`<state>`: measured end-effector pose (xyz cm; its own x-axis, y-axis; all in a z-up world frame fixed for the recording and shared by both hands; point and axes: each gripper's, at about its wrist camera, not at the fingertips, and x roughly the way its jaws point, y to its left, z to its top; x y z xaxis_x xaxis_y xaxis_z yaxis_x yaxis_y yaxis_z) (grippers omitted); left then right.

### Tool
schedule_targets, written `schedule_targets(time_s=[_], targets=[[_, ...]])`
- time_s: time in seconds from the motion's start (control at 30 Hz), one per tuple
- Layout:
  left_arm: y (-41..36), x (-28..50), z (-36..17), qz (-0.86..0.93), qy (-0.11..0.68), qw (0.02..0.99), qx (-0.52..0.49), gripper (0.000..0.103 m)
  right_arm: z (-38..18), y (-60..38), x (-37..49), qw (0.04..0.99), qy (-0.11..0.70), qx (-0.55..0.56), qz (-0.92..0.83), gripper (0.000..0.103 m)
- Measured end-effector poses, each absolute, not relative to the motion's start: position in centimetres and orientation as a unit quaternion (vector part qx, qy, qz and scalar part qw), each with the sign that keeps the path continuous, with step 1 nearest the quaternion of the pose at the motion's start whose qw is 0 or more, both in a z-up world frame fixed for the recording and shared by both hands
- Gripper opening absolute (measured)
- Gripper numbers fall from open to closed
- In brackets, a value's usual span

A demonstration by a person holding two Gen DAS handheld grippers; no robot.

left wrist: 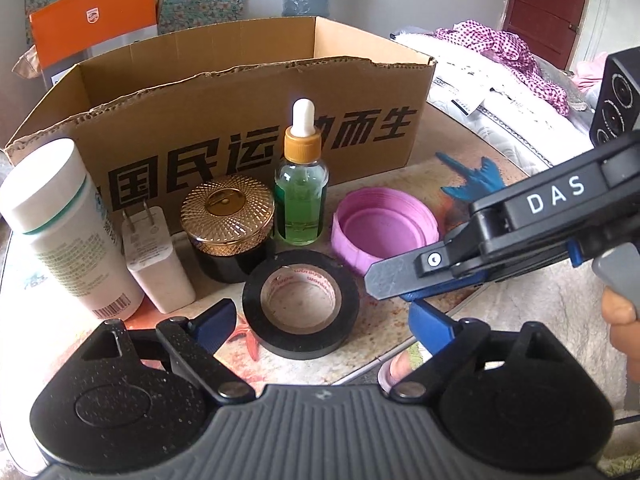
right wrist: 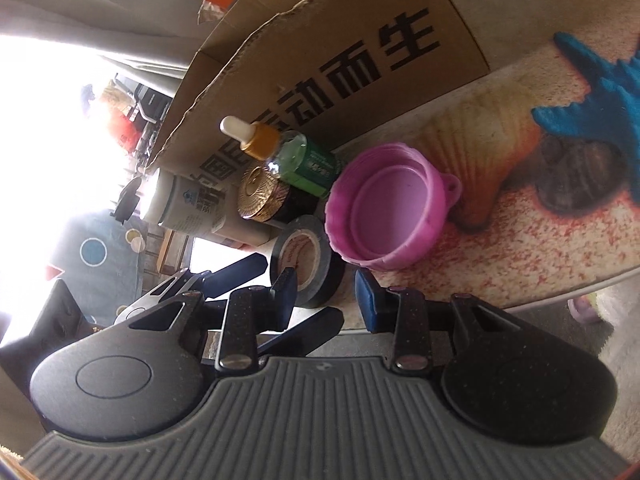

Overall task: Organize rigid objects
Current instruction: 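Grasp the black electrical tape roll by its rim with the right tool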

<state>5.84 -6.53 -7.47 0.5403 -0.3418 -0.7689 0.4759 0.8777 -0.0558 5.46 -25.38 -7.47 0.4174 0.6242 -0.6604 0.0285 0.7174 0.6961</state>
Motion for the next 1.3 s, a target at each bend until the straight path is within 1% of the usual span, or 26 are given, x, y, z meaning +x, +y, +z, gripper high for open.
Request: schedule_targets(time_s=[0.23,0.3,0.43,0.5,0.67,0.77,0.83,1.0,1.3], targets=[[-6.8,6.2,-7.9,-0.230,0.419,0.874,0.088,0.089,-7.7,-26.2,5.4,0.788,0.493,0.332,0.162,0.032],[-6.7,6.2,-7.9,-0.229,0.419,0.874,0.090,0.086,-7.6,-25.9,5.3,0.786,0.494,0.330,0.170,0.032],[-6.7,6.2,-8.1,-0.225,0.419,0.875,0.093,0.082,-7.5,-24.8,4.9,0.787,0.499,0.309,0.190,0.032],[-6.7,6.2,-8.2,-0.222,0.421,0.874,0.098,0.079,-7.4,-24.3,4.8,0.791,0.500,0.297,0.191,0.032],[-6.7,6.3,-8.3,-0.213,0.417,0.877,0.111,0.073,-7.4,-23.3,5.5,0.801,0.498,0.271,0.192,0.032],[-6.7,6.4,-8.2,-0.215,0.416,0.877,0.106,0.068,-7.3,-22.9,5.8,0.804,0.495,0.266,0.194,0.032],[-6.7,6.3,-8.2,-0.215,0.415,0.877,0.109,0.068,-7.4,-22.7,6.0,0.805,0.493,0.265,0.196,0.031],[-6.6,5.7,-8.2,-0.219,0.412,0.877,0.114,0.067,-7.5,-22.3,6.1,0.807,0.493,0.259,0.196,0.026],[-6.5,4.0,-8.1,-0.232,0.414,0.872,0.118,0.067,-7.6,-22.0,5.0,0.801,0.502,0.256,0.202,0.025]])
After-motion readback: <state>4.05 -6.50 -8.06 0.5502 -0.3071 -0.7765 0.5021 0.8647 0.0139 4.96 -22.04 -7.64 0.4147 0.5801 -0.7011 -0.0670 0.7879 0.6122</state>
